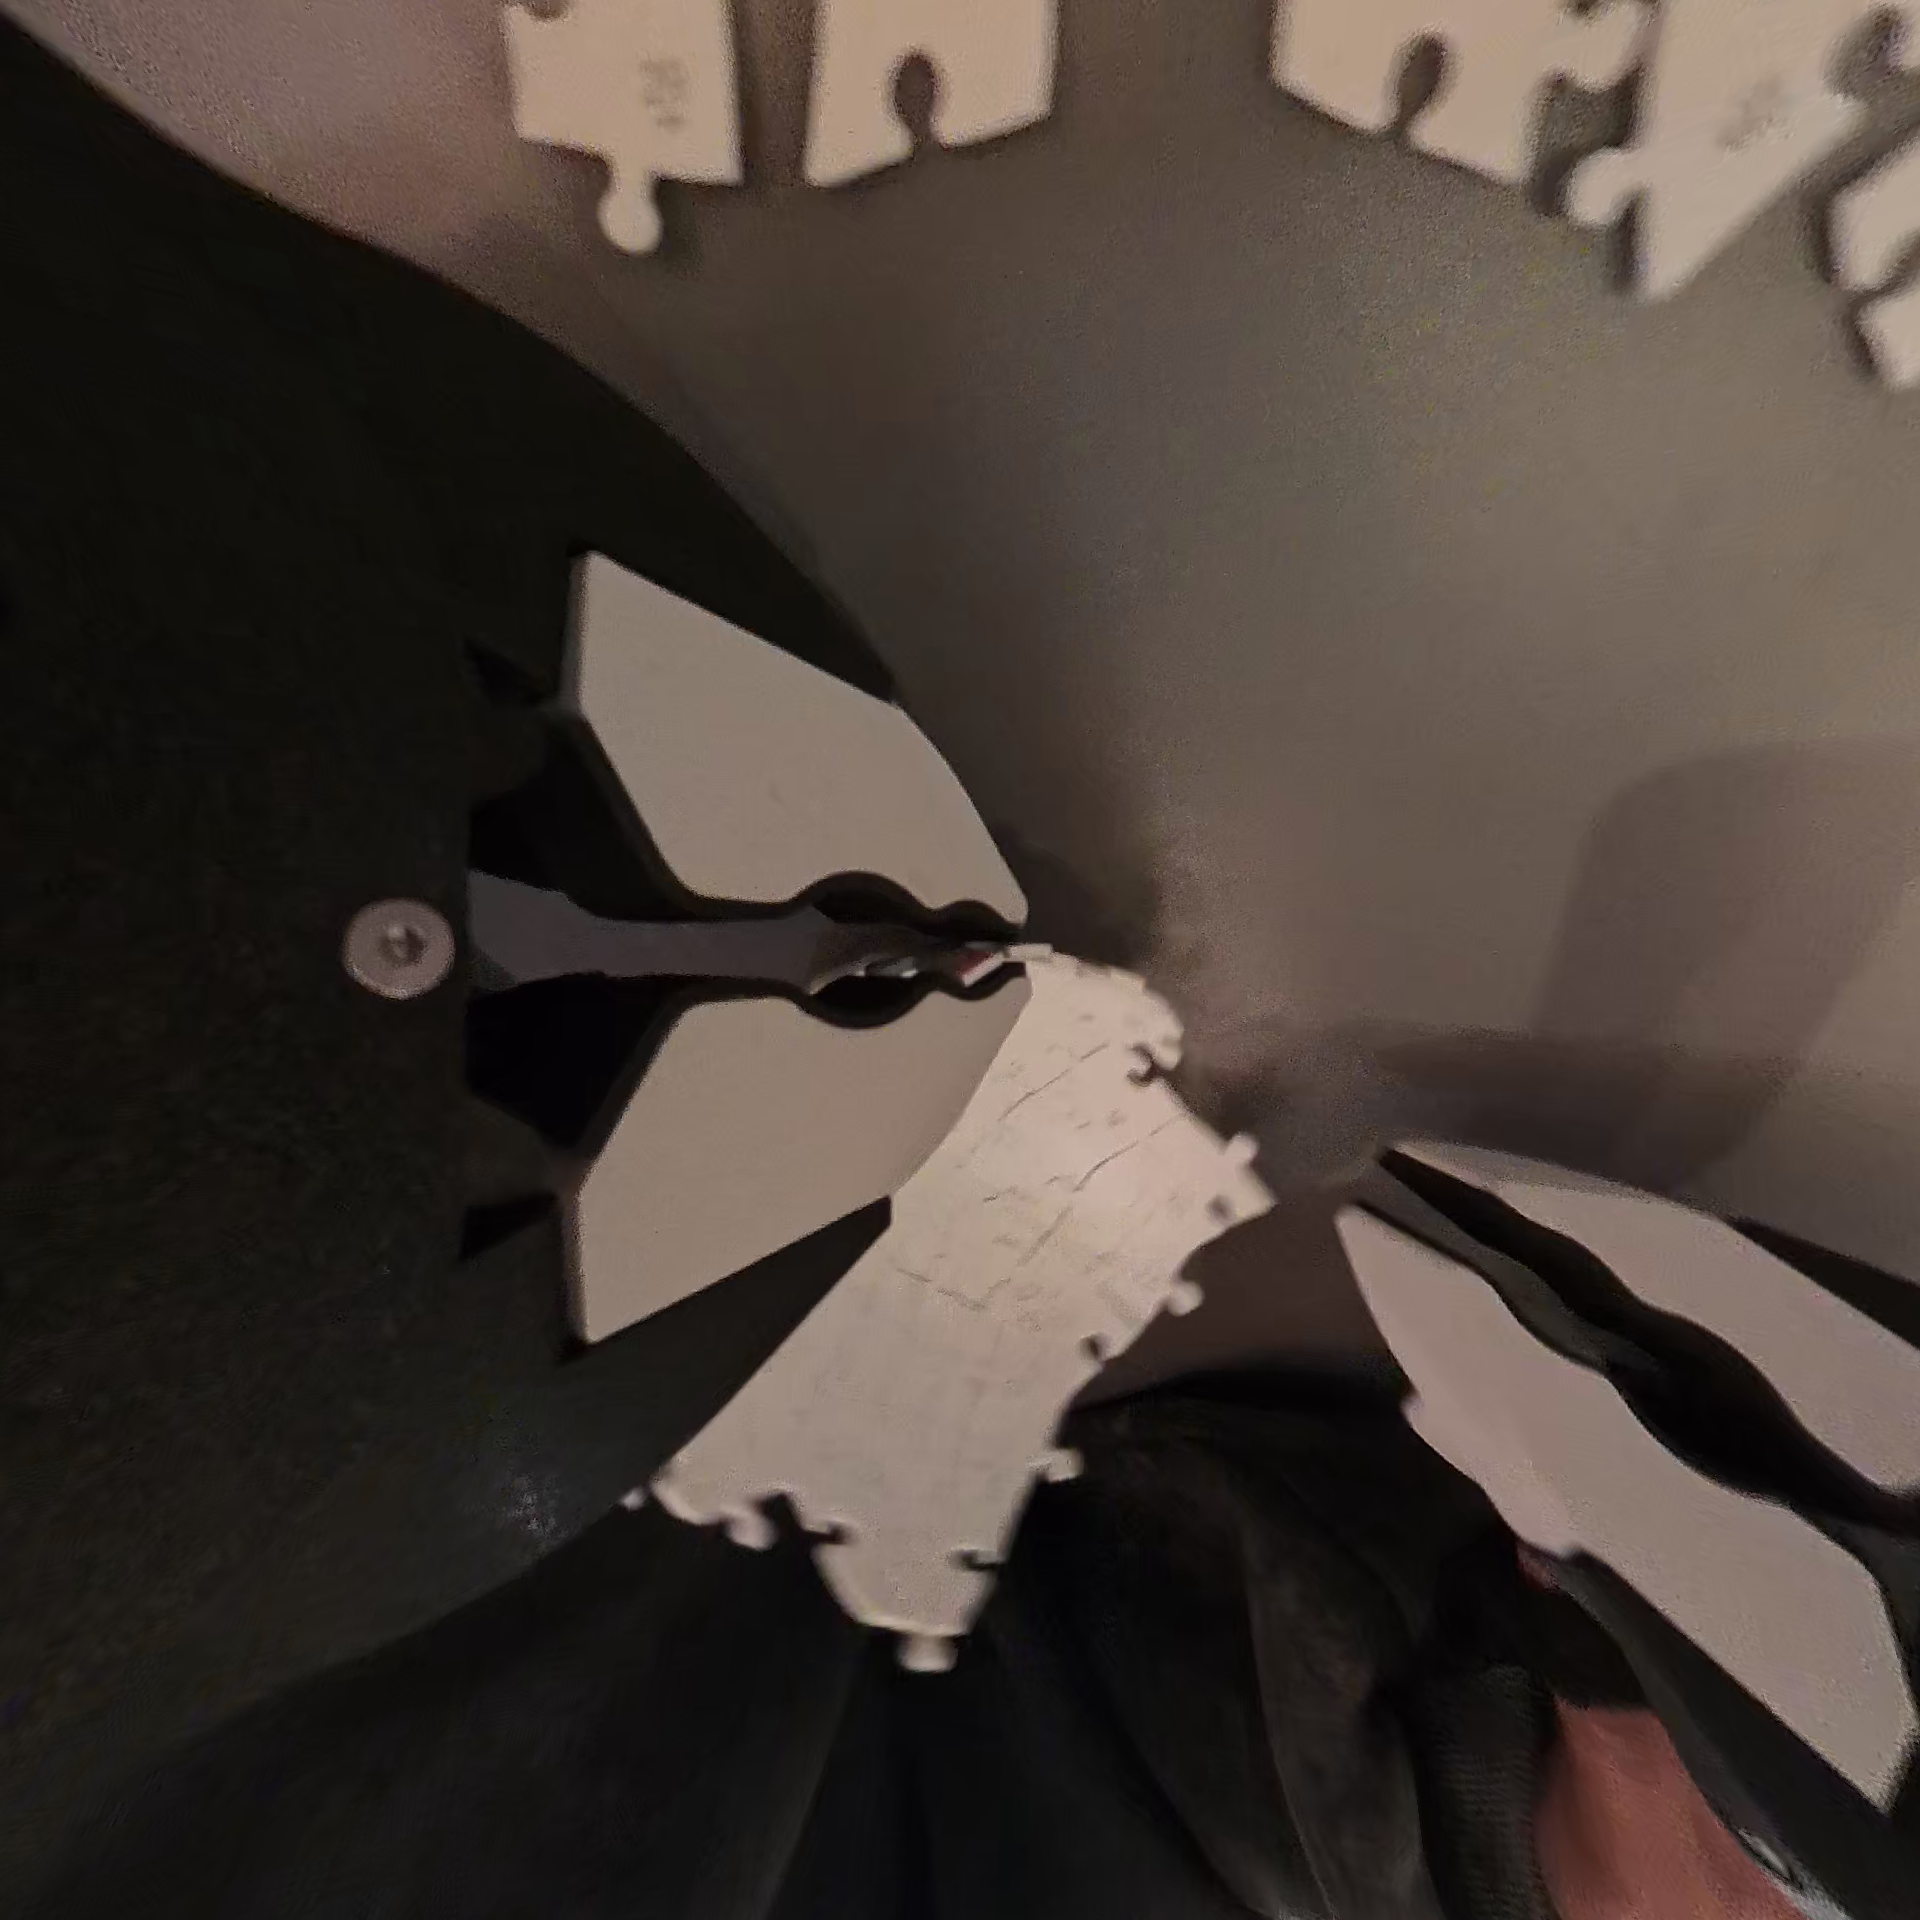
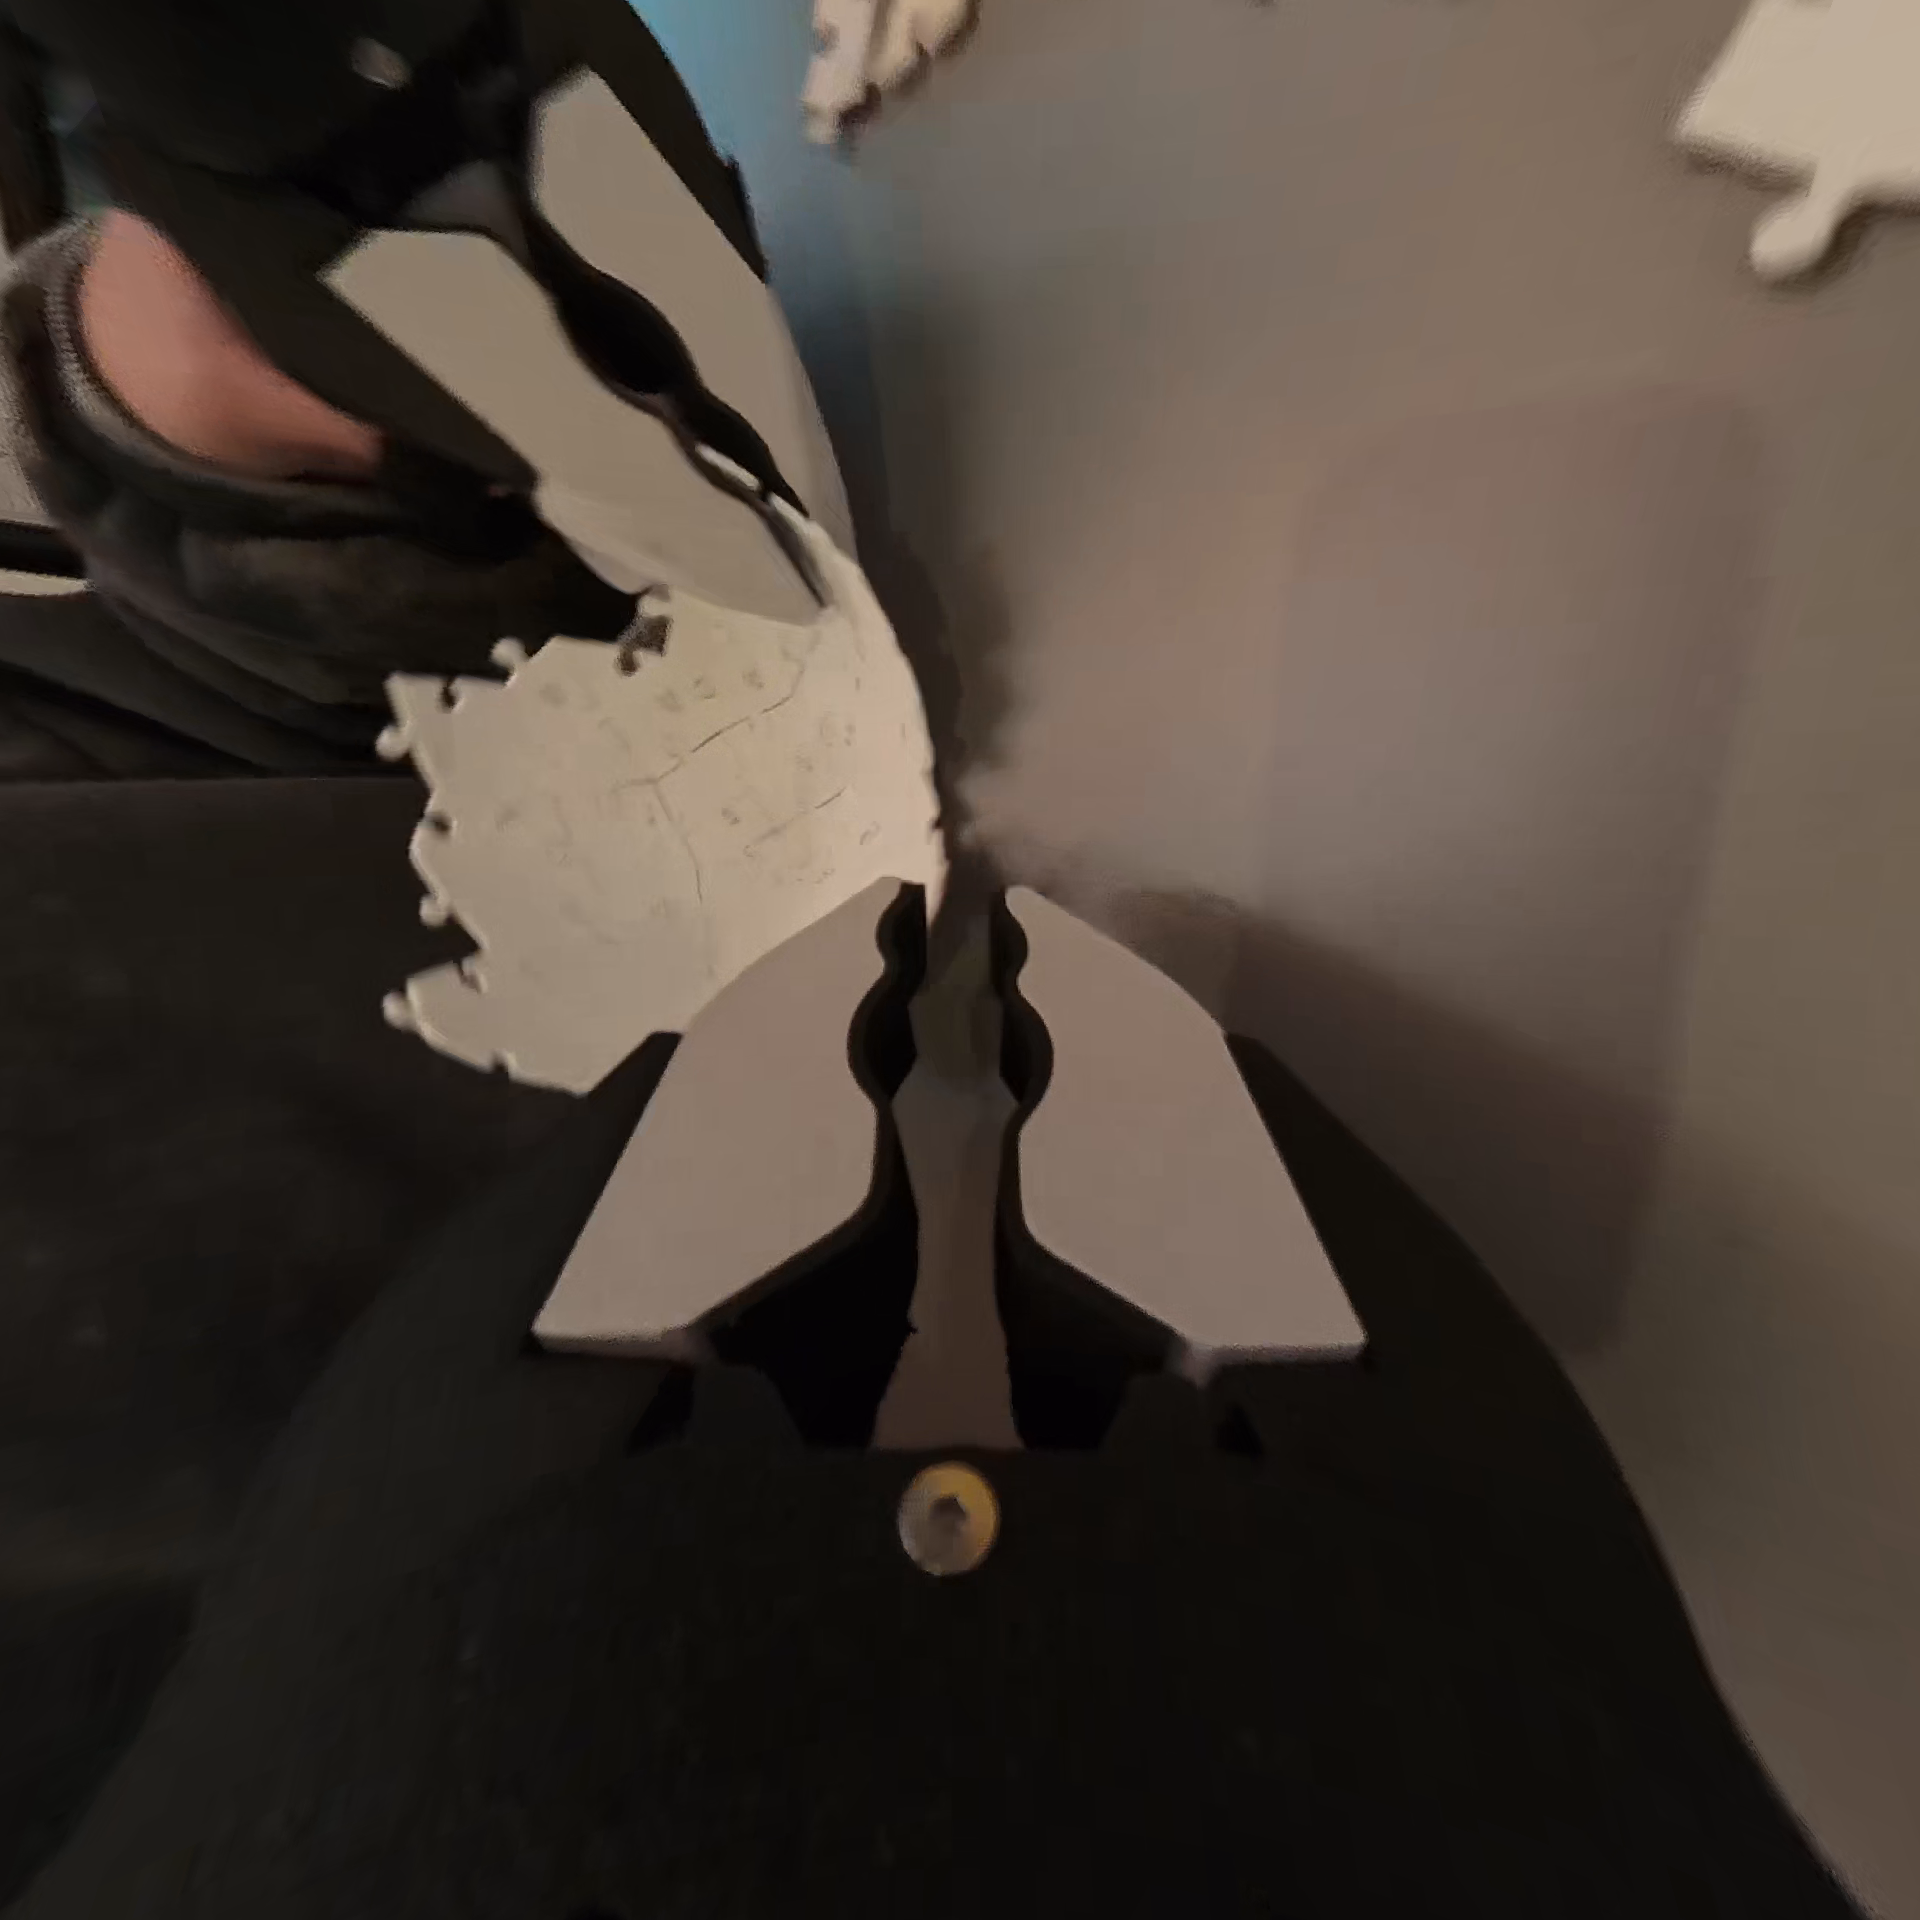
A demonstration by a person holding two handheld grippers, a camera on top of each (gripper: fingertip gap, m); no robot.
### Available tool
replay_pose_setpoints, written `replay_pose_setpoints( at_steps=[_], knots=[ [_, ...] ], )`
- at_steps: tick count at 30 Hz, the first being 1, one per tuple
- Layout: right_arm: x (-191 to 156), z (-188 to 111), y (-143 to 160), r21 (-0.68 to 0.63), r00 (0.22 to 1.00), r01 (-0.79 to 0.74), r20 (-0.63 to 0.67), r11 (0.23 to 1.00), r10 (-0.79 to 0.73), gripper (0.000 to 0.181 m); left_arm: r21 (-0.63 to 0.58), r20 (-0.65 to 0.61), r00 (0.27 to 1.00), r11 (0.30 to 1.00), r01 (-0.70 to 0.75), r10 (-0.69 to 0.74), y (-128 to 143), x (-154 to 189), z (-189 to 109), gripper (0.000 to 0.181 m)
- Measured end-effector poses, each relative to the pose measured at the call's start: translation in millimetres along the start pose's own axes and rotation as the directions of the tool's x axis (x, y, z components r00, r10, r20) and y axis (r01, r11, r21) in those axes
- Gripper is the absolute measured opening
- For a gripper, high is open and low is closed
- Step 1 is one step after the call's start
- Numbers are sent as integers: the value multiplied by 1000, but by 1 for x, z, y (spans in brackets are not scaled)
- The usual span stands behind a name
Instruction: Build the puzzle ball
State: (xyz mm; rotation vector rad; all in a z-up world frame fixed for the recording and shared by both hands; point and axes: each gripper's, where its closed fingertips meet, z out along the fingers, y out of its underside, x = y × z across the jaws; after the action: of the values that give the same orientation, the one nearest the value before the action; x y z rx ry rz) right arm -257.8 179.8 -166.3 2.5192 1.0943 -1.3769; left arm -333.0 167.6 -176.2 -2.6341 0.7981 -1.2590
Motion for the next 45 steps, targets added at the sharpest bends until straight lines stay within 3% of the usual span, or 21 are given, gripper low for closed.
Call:
replay_pose_setpoints(
  at_steps=[7, 11, 16, 22, 26, 31, 33, 35, 38, 42, 45],
  knots=[
    [-21, -16, -40, 186, 960, 277, -18, 943, -278, 16, 81, -13, 987, 983, 163, -162, 35, -15, -22, 2],
    [-31, 2, -65, 202, 852, 524, -129, 827, -508, 16, 149, 23, 969, 960, 239, -245, 51, -24, -40, 2],
    [-33, 55, -100, 97, 608, 792, -226, 603, -761, 19, 193, 67, 941, 930, 314, -332, 66, -31, -57, 2],
    [-30, 103, -138, -96, 386, 909, -178, 406, -905, 36, 235, 137, 919, 914, 332, -370, 78, -41, -77, 2],
    [-28, 121, -145, -185, 294, 933, -97, 308, -951, 53, 260, 134, 907, 897, 357, -400, 84, -48, -87, 2],
    [-20, 138, -150, -243, 297, 922, -47, 300, -954, 61, 270, 103, 900, 883, 384, -423, 89, -54, -93, 2],
    [-21, 140, -149, -232, 319, 920, -28, 317, -947, 55, 271, 95, 899, 881, 389, -426, 90, -55, -95, 2],
    [-21, 140, -148, -224, 314, 924, -25, 311, -949, 38, 270, 89, 899, 879, 392, -428, 90, -56, -96, 2],
    [-21, 138, -145, -243, 315, 918, -35, 314, -949, 37, 255, 78, 901, 883, 395, -426, 89, -58, -96, 2],
    [-22, 130, -138, -277, 371, 887, -50, 370, -927, 37, 214, 82, 910, 899, 382, -407, 84, -59, -96, 2],
    [-42, 117, -124, -253, 434, 869, -27, 426, -901, 37, 154, 107, 911, 912, 381, -399, 79, -61, -99, 2]
  ],
)
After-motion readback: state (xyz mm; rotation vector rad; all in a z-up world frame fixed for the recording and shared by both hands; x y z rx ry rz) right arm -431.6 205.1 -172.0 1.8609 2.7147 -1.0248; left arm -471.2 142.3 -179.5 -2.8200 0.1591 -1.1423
